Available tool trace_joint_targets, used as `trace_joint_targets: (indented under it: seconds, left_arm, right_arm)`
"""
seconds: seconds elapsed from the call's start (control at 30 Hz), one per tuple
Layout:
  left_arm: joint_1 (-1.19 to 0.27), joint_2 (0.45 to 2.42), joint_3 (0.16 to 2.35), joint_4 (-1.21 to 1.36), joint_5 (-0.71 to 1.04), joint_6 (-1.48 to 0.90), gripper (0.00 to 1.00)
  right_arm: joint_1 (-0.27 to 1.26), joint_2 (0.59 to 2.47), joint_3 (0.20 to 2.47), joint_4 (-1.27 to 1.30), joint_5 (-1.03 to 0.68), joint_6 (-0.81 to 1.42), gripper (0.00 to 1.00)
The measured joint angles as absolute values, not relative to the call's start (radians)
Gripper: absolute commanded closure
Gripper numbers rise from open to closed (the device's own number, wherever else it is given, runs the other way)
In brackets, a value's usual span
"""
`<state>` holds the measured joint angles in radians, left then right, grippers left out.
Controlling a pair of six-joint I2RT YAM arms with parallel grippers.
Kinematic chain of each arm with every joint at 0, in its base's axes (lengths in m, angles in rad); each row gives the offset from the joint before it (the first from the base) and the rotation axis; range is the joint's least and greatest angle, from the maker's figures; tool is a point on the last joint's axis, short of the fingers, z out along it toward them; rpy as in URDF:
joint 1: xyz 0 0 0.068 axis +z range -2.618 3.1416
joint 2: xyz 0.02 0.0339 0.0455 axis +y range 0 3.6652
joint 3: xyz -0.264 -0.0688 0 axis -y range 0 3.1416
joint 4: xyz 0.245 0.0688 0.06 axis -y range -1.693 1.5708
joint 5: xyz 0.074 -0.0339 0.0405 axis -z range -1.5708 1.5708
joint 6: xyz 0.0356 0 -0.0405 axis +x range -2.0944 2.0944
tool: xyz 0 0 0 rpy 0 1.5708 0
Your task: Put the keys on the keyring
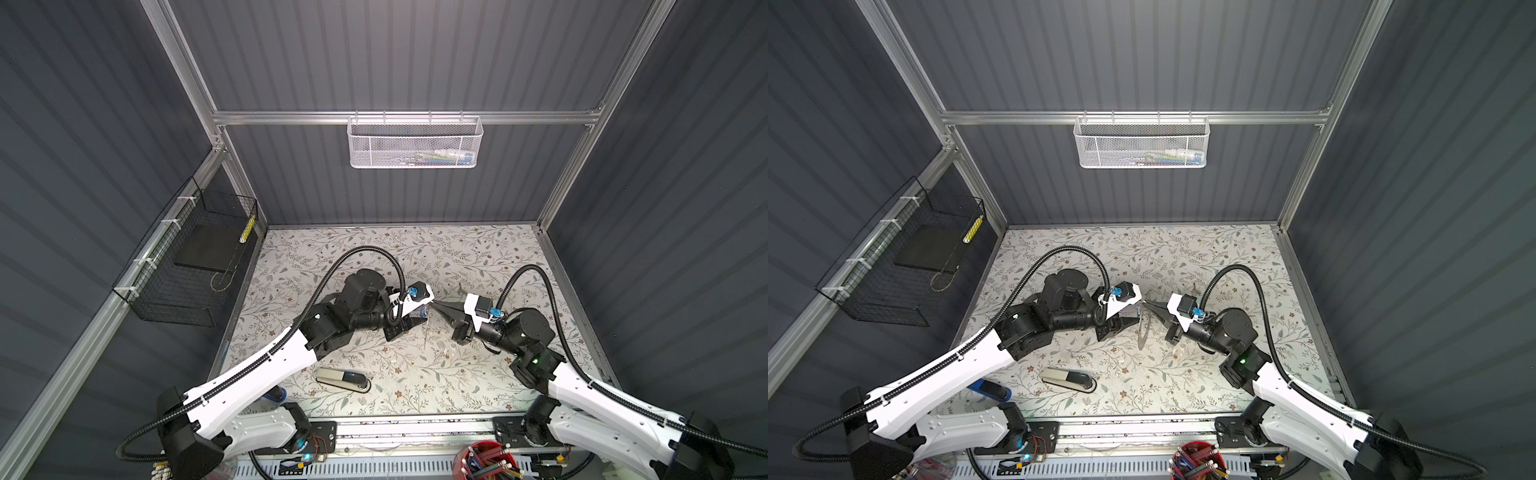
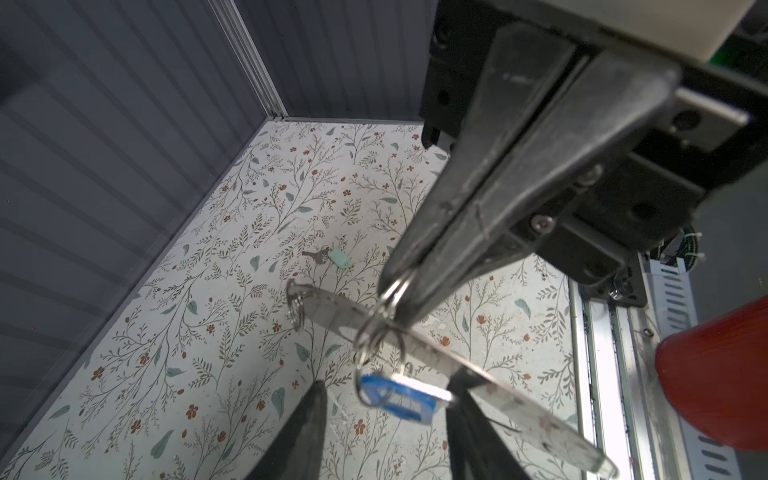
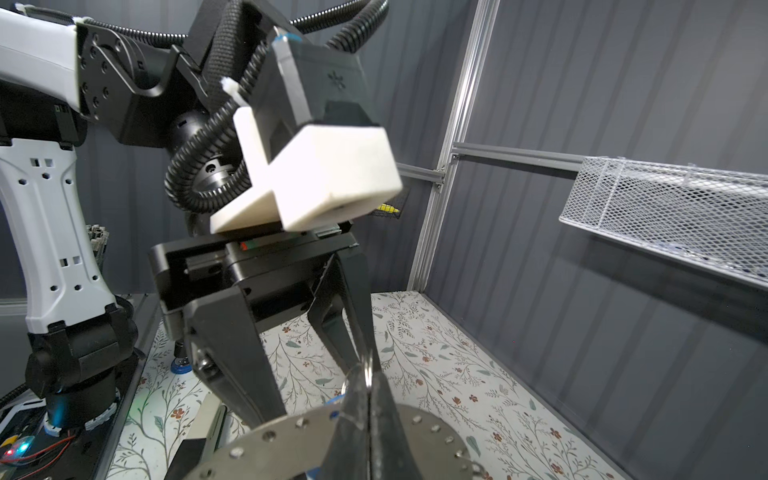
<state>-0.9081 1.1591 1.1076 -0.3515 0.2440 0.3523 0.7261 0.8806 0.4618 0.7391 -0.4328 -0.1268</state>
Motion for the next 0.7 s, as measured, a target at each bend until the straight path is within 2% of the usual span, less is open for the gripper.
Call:
trace_joint_targets:
  seconds: [0.27,0.57,0.7]
  left_arm:
    - [-0.908,1.167,1.104,-0.309,0.277,0.328,0.68]
    - [-0.908,1.172,1.105,-0.314,0.289,0.337,0.98]
    - [-0.904,1.184,1.114,-0.323,0.308,0.347,1.00]
  right_arm:
    - [0.726,0.889,0.461,0.775,-0.422,-0.107,1.00]
    - [0.725,0.891,0.455,0.797,-0.416,-0.097,1.00]
    - [0.725,0.891,0.449,0.807,-0.417,-0.091,1.00]
